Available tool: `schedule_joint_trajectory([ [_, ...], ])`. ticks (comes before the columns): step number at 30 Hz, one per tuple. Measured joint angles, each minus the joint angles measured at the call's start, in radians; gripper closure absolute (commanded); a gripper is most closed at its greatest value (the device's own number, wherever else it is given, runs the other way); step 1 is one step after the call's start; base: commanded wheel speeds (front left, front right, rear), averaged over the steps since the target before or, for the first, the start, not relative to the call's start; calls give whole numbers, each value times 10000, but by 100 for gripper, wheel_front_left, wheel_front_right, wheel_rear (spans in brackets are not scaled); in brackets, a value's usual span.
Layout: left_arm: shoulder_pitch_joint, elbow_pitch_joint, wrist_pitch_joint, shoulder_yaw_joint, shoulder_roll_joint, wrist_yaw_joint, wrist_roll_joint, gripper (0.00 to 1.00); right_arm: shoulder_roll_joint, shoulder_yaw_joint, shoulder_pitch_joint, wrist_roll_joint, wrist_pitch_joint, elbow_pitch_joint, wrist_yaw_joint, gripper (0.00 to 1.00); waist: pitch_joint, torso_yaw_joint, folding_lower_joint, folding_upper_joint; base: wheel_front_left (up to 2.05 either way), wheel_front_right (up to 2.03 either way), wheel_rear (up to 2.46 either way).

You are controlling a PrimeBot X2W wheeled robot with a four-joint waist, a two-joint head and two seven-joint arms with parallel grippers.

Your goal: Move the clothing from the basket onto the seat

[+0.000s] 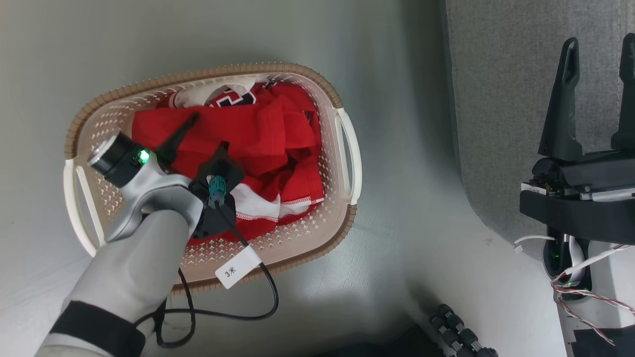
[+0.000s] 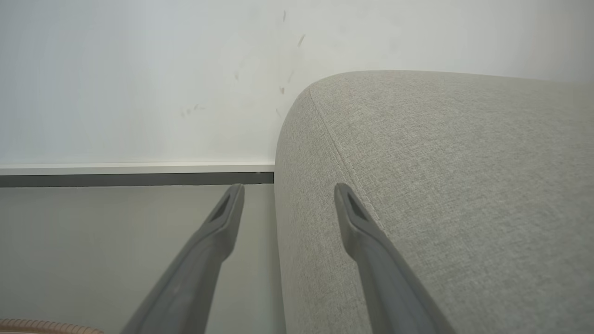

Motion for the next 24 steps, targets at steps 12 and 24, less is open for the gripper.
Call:
schedule_joint_trajectory([
  [12,-534,560,-188,-213,-150,222,238,0,94,-23,0,-38,0,50,107,0,285,-80,0,0,0,0,0],
  [24,-698,1078,-414,-176,-571,345,178,100,136,-199,-55,-119,-2,276,134,0,260,-30,0,1,0,0,0],
])
